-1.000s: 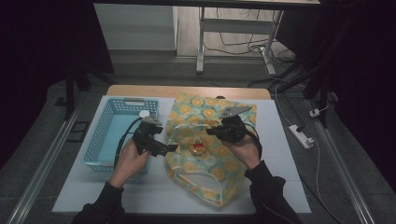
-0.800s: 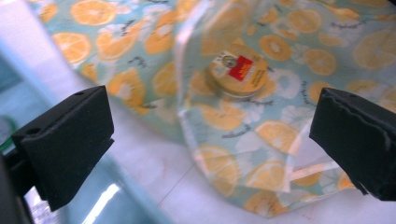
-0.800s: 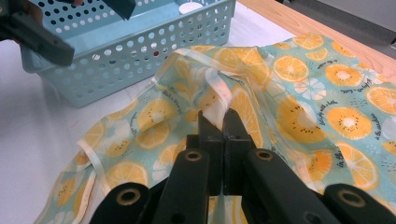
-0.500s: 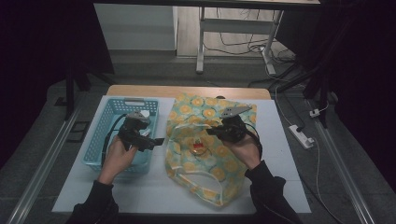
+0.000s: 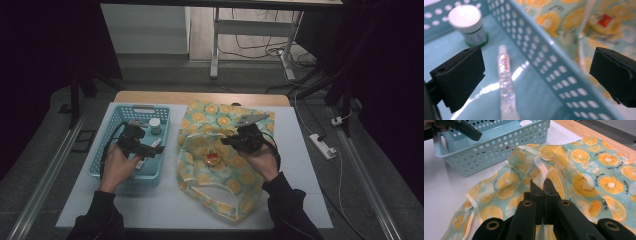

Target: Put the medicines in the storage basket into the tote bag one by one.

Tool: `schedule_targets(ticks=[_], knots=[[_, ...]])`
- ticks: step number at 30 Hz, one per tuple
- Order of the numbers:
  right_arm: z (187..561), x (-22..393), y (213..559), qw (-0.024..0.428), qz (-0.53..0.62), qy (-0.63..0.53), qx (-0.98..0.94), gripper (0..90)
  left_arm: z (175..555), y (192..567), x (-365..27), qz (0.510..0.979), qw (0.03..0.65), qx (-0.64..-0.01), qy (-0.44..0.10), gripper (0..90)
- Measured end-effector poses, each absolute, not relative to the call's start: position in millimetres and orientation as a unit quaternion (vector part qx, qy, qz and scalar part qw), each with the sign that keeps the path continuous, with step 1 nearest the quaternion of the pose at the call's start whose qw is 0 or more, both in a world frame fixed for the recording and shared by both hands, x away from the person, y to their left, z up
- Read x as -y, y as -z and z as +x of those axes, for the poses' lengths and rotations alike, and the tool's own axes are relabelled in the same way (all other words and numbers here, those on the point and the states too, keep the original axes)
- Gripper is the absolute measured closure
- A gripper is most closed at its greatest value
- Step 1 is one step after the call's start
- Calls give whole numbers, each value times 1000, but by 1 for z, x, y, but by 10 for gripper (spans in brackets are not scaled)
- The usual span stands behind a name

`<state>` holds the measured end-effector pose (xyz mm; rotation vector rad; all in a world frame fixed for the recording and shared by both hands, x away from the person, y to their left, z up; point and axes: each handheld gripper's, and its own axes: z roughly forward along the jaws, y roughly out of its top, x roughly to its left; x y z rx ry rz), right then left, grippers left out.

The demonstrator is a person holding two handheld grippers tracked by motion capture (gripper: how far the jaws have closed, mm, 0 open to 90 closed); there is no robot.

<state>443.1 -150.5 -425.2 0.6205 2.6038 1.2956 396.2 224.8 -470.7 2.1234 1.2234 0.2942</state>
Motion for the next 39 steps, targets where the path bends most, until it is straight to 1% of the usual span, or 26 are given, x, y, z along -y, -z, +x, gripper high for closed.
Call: schedule_targets(ticks=[7, 11, 23, 27, 31, 33, 39], knots=[[443, 150, 426, 82, 208, -432, -874, 898, 402, 484, -237, 810, 302, -491, -110, 0], [443, 149, 427, 82, 207, -430, -875, 897, 407, 490, -240, 812, 286, -498, -100, 0], [443, 148, 429, 81, 205, -427, -877, 897, 417, 505, -235, 824, 219, -517, -73, 0], [442, 147, 429, 80, 205, -427, -877, 897, 419, 509, -233, 826, 197, -524, -64, 25], [442, 147, 429, 80, 205, -427, -877, 897, 421, 511, -232, 826, 180, -531, -61, 87], [442, 147, 429, 81, 204, -426, -877, 897, 421, 512, -230, 829, 177, -528, -60, 149], [442, 147, 429, 81, 205, -426, -877, 897, 420, 513, -228, 833, 167, -524, -56, 372]])
